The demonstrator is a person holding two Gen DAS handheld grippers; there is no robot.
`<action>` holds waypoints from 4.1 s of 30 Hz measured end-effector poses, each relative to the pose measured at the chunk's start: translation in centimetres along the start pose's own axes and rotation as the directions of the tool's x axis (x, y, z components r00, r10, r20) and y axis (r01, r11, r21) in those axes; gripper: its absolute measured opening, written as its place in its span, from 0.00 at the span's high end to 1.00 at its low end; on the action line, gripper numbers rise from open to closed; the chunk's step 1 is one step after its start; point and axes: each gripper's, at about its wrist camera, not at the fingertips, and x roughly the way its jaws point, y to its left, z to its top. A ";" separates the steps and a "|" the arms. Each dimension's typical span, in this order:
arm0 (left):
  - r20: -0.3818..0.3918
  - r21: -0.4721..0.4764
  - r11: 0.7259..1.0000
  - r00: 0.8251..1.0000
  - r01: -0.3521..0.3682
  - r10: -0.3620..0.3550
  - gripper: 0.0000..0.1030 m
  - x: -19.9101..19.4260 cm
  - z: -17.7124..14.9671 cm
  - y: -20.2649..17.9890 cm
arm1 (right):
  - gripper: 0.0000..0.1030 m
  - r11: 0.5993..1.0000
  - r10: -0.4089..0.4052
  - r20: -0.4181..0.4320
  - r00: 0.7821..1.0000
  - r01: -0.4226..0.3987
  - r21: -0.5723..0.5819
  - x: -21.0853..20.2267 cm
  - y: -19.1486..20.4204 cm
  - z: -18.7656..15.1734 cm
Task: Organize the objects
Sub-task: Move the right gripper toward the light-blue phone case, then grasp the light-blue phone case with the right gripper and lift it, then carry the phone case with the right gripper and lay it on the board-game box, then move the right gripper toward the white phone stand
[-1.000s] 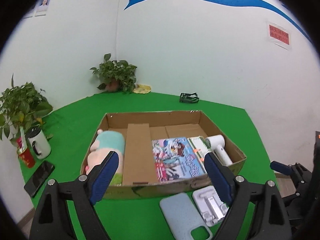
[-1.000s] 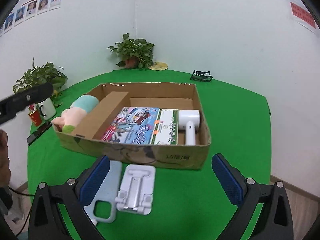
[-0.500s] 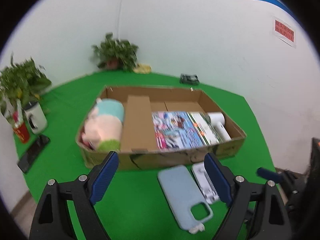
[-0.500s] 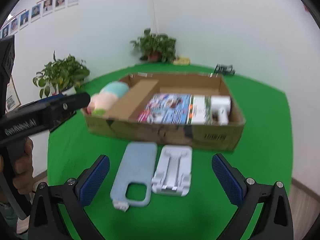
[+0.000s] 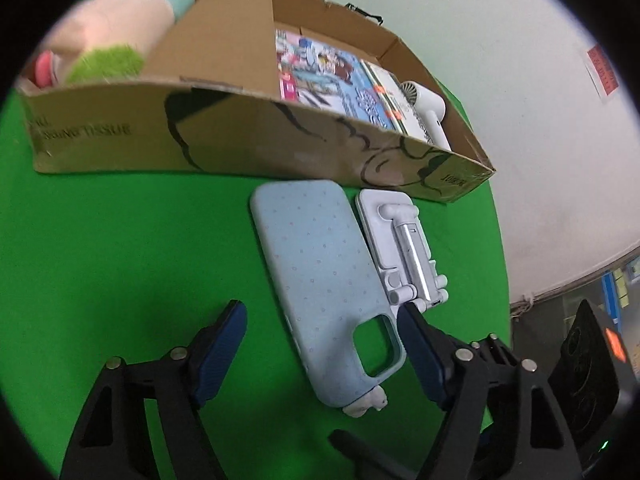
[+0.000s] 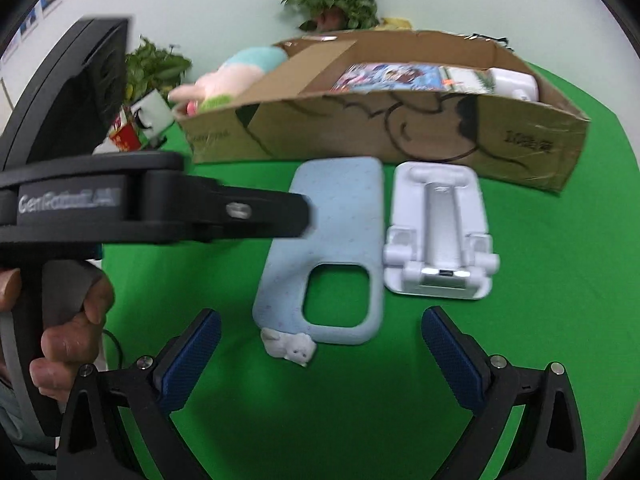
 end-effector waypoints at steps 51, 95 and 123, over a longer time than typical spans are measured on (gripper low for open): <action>0.327 0.306 0.952 0.942 -0.025 -0.080 0.73 -12.1 9.4 -8.1 | 0.29 0.987 -0.134 0.366 0.921 0.155 -0.029 -11.9 1.2 12.4; 0.067 0.163 0.975 0.988 -0.151 0.141 0.67 -1.7 18.8 -0.7 | 0.26 0.986 -0.045 -0.054 0.998 0.053 0.158 5.6 -6.9 20.7; 0.683 0.194 0.838 0.684 -0.509 0.257 0.12 -11.6 1.0 -9.2 | 0.00 0.954 -0.297 0.292 0.909 0.293 0.060 -13.1 -5.6 7.8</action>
